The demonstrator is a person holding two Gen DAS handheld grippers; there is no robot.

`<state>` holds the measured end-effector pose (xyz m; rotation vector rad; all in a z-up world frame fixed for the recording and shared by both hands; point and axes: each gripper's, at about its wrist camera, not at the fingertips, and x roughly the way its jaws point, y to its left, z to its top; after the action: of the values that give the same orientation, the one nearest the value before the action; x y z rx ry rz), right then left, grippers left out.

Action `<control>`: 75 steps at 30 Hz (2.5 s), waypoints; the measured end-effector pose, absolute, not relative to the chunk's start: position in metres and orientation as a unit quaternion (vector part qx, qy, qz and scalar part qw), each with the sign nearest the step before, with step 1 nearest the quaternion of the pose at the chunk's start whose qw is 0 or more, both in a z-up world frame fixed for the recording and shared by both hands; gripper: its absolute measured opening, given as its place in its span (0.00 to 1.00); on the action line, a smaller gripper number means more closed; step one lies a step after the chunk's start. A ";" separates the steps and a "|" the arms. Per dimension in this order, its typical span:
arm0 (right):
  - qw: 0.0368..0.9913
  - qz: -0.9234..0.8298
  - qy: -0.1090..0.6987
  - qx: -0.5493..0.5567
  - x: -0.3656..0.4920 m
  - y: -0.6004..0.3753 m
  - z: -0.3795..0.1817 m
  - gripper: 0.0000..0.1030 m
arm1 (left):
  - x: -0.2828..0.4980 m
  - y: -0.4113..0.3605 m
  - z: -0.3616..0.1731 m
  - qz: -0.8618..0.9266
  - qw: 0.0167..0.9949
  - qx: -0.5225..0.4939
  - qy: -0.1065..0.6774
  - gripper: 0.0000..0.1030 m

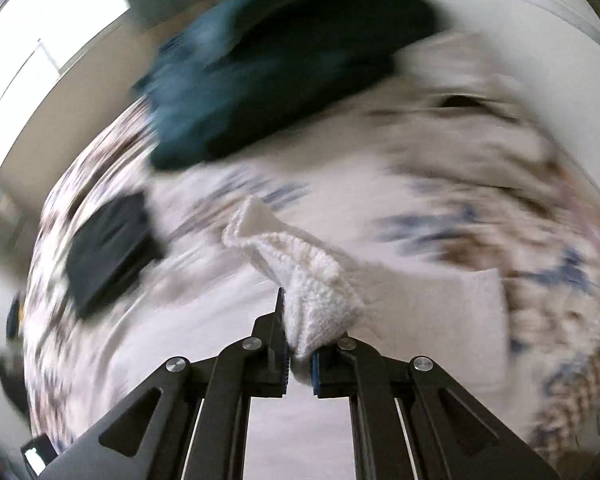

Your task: Fold small clothes

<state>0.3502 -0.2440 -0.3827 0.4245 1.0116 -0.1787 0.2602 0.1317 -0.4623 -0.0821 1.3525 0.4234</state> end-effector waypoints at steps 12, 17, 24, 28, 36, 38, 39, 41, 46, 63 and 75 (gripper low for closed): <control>0.813 0.071 0.577 0.021 0.394 0.079 -0.505 0.07 | 0.190 0.281 -0.478 0.315 0.707 -0.119 0.622 1.00; 0.794 0.071 0.604 -0.001 0.383 0.106 -0.527 0.11 | 0.171 0.312 -0.486 0.340 0.693 -0.138 0.620 1.00; 0.741 0.077 0.651 0.149 0.370 0.019 -0.510 0.73 | 0.114 0.352 -0.483 0.364 0.675 -0.242 0.594 1.00; 0.761 -0.036 0.644 0.071 0.349 -0.037 -0.489 0.88 | 0.079 0.369 -0.501 0.360 0.645 -0.335 0.585 1.00; 0.731 -0.104 0.672 0.061 0.324 -0.109 -0.506 0.93 | 0.032 0.409 -0.555 0.373 0.561 -0.565 0.477 0.96; 0.729 -0.099 0.675 0.059 0.319 -0.114 -0.510 0.93 | 0.030 0.421 -0.559 0.402 0.556 -0.574 0.446 0.72; 0.728 -0.094 0.677 0.053 0.317 -0.114 -0.512 0.93 | 0.032 0.425 -0.556 0.417 0.560 -0.566 0.438 0.59; 0.725 -0.089 0.681 0.037 0.315 -0.112 -0.514 0.93 | 0.040 0.432 -0.546 0.432 0.579 -0.539 0.432 0.09; 0.713 -0.090 0.695 0.008 0.316 -0.111 -0.521 0.93 | 0.097 0.414 -0.479 0.419 0.702 -0.378 0.435 0.09; 0.704 -0.150 0.683 0.127 0.290 -0.293 -0.514 0.93 | 0.327 0.055 -0.390 0.059 0.882 -0.084 0.461 0.09; 0.698 -0.090 0.672 0.229 0.308 -0.395 -0.501 0.93 | 0.341 -0.017 -0.410 0.014 0.840 -0.141 0.523 0.83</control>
<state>0.3076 -0.3951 -0.5011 0.5115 1.4985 -0.2016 0.3407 -0.0171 -0.4103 -0.2972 1.1059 0.0293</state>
